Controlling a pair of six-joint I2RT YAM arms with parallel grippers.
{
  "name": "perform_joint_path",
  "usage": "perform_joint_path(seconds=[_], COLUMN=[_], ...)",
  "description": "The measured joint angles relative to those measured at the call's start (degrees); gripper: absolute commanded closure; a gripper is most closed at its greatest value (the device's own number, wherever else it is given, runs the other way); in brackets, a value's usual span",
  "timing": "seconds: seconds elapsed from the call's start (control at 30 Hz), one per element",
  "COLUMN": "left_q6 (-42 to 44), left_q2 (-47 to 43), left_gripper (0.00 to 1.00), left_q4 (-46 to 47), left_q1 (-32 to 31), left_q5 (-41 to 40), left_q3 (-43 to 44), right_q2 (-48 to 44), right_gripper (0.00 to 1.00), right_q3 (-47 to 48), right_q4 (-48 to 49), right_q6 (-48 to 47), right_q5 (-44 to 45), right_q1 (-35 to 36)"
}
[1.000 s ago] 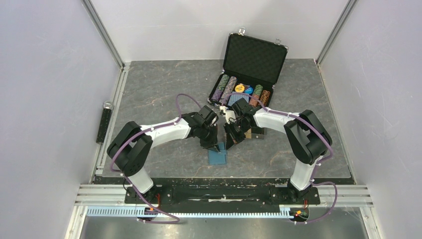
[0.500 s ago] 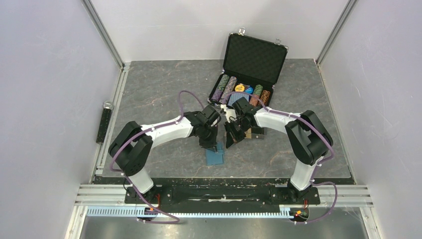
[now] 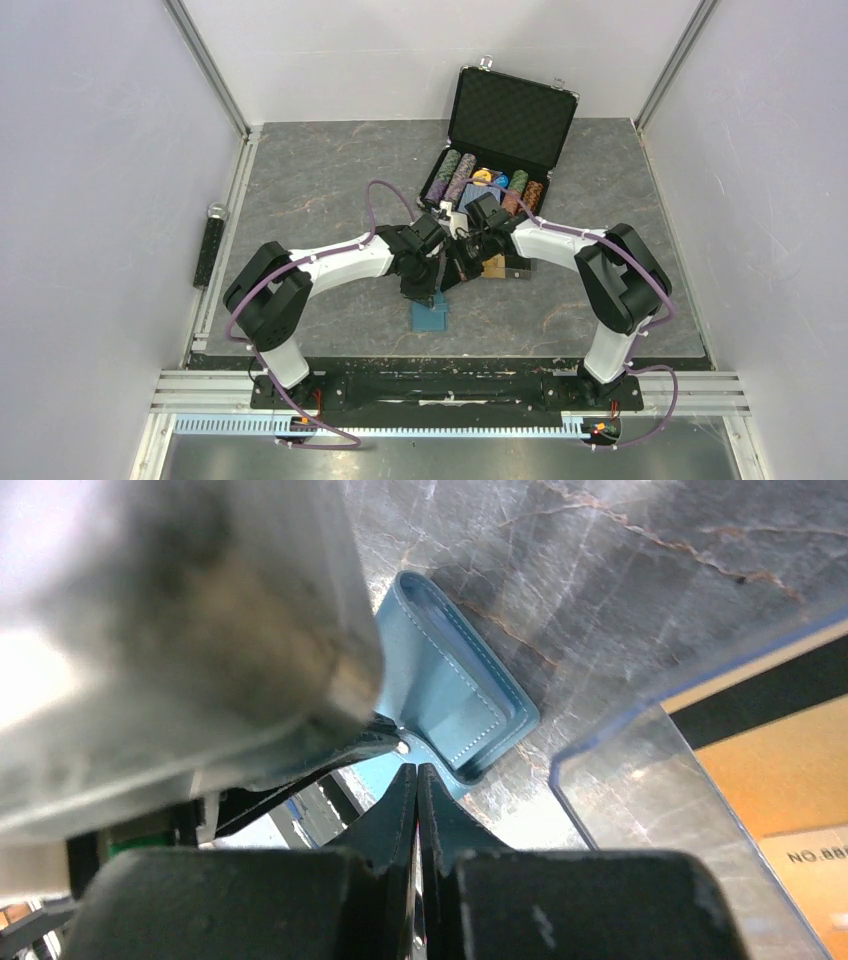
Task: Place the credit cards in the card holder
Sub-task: Close the card holder at the center of the board.
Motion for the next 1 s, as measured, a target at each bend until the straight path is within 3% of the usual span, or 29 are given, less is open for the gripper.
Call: perform_joint_path(seconds=[0.67,1.0], left_q6=[0.1,0.2], left_q2=[-0.4,-5.6], left_gripper=[0.98,0.98], left_q4=[-1.3,0.7], left_q1=[0.0,0.0], left_q5=[-1.9,-3.0], left_q3=[0.0,-0.1], right_q2=[6.4,6.4], right_gripper=[1.00,1.00], right_q3=[2.6,2.9], right_q4=[-0.6,-1.1], right_q6=[0.4,0.2], right_q5=[2.4,3.8], right_q1=[2.8,3.1])
